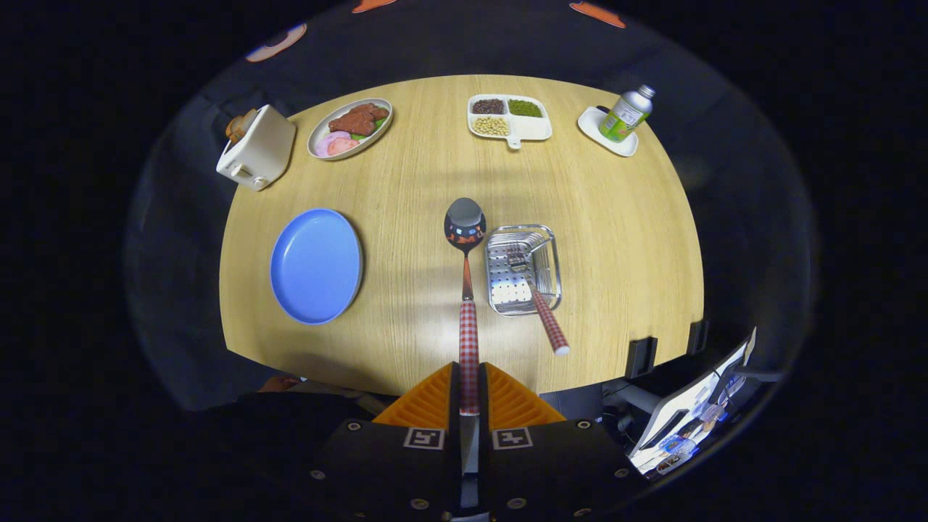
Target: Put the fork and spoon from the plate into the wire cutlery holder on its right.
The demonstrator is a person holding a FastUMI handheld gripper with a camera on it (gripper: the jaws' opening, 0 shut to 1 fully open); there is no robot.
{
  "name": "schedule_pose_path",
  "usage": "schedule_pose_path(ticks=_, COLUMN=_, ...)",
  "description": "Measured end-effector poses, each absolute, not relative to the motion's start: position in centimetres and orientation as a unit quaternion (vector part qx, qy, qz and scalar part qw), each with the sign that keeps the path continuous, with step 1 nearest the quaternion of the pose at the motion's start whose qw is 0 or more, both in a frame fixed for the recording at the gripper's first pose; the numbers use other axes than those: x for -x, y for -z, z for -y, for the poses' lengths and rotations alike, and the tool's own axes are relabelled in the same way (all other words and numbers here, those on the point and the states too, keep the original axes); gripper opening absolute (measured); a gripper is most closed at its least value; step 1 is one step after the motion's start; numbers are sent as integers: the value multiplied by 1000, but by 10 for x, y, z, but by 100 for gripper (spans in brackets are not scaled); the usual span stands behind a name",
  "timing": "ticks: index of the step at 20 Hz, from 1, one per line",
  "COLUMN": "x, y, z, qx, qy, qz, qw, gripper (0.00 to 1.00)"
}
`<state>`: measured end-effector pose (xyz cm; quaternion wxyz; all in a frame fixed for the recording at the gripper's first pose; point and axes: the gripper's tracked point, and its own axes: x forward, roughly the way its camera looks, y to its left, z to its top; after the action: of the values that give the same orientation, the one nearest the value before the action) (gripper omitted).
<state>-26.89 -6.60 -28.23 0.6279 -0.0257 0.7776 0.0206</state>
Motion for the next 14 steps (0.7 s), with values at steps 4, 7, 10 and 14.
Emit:
schedule_pose_path(ticks=4, x=284, y=287, z=89, qx=38, qy=-20, qz=-798, qw=601, gripper=10)
schedule_pose_path(ticks=7, x=291, y=294, z=99, qx=42, qy=-17, qz=-816, qw=577, gripper=10)
schedule_pose_path(ticks=10, x=289, y=296, z=106, qx=49, qy=-18, qz=-824, qw=564, gripper=10)
schedule_pose_path(ticks=14, x=289, y=297, z=114, qx=71, qy=-29, qz=-842, qw=535, gripper=9)
